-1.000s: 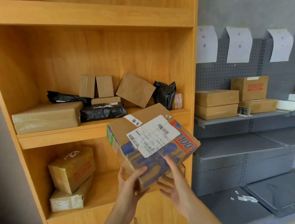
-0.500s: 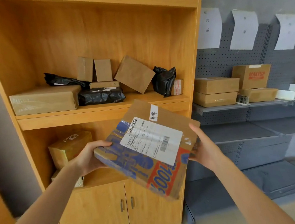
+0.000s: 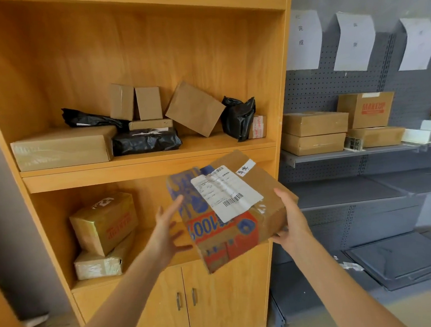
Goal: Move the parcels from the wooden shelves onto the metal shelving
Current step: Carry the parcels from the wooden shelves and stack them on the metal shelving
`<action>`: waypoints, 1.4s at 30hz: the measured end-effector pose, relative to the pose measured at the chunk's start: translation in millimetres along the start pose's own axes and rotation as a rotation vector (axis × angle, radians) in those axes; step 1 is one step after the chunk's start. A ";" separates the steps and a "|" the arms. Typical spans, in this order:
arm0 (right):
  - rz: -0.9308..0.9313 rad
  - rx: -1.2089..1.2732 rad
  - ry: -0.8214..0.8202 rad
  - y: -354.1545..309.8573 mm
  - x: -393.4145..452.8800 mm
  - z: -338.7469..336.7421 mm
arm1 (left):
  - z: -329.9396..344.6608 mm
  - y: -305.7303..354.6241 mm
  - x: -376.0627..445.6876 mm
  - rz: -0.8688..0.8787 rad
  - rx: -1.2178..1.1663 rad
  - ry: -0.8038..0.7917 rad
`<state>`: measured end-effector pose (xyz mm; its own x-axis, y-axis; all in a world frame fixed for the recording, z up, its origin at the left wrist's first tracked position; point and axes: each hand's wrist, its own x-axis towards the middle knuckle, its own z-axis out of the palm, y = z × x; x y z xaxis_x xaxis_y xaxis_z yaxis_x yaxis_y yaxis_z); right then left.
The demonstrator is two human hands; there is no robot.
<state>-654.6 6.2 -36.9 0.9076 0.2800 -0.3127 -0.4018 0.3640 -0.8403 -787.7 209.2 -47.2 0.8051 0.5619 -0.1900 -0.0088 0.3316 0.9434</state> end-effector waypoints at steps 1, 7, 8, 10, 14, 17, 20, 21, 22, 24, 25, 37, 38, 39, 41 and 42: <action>-0.009 0.034 0.020 4.1 0.5 3.9 | 10.0 -4.8 -3.9 -0.015 -0.001 -0.023; -0.070 0.082 0.022 12.3 4.1 7.4 | 26.5 -15.3 -0.6 -0.003 0.027 -0.006; -0.057 0.039 -0.004 10.0 4.2 5.8 | 22.7 -13.2 0.9 0.015 0.027 -0.015; -0.031 -0.107 -0.048 5.4 3.1 0.6 | 11.7 -6.9 5.5 0.058 0.023 -0.031; -0.083 -0.313 -0.172 1.6 -6.1 -9.9 | -7.6 6.1 12.4 0.108 0.023 -0.096; -0.160 -0.393 -0.215 5.5 -12.8 -16.3 | -11.2 7.2 14.0 0.136 0.039 -0.179; -0.237 -0.402 -0.190 7.5 -18.4 -24.0 | -4.4 1.8 15.8 0.143 0.059 -0.230; -0.253 -0.409 -0.176 7.4 -19.7 -27.5 | -0.9 -0.7 16.4 0.140 0.058 -0.243; -0.264 -0.423 -0.166 7.1 -20.7 -31.2 | 2.6 -3.4 17.3 0.135 0.058 -0.255; -0.277 -0.450 -0.139 5.1 -21.3 -38.8 | 10.3 -8.5 18.7 0.128 0.058 -0.279; -0.281 -0.456 -0.120 3.9 -21.0 -42.9 | 14.7 -10.8 19.1 0.127 0.061 -0.292; -0.324 -0.398 -0.052 -35.4 -7.4 -124.0 | 122.2 -27.9 21.3 0.155 0.087 -0.392; -0.331 -0.391 -0.058 -42.3 -4.3 -135.7 | 136.8 -30.6 21.9 0.162 0.095 -0.396; -0.338 -0.391 -0.053 -50.6 -2.5 -148.2 | 152.9 -34.5 22.5 0.163 0.097 -0.404; -0.343 -0.380 -0.042 -68.7 3.0 -175.5 | 187.9 -43.4 20.1 0.160 0.098 -0.420; -0.352 -0.371 -0.045 -77.4 5.4 -190.6 | 206.1 -48.7 20.1 0.165 0.102 -0.430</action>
<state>-595.5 -189.8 -58.0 0.9707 0.2386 0.0301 0.0050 0.1055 -0.9944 -648.9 48.2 -40.9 0.9708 0.2283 0.0740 -0.1159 0.1758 0.9776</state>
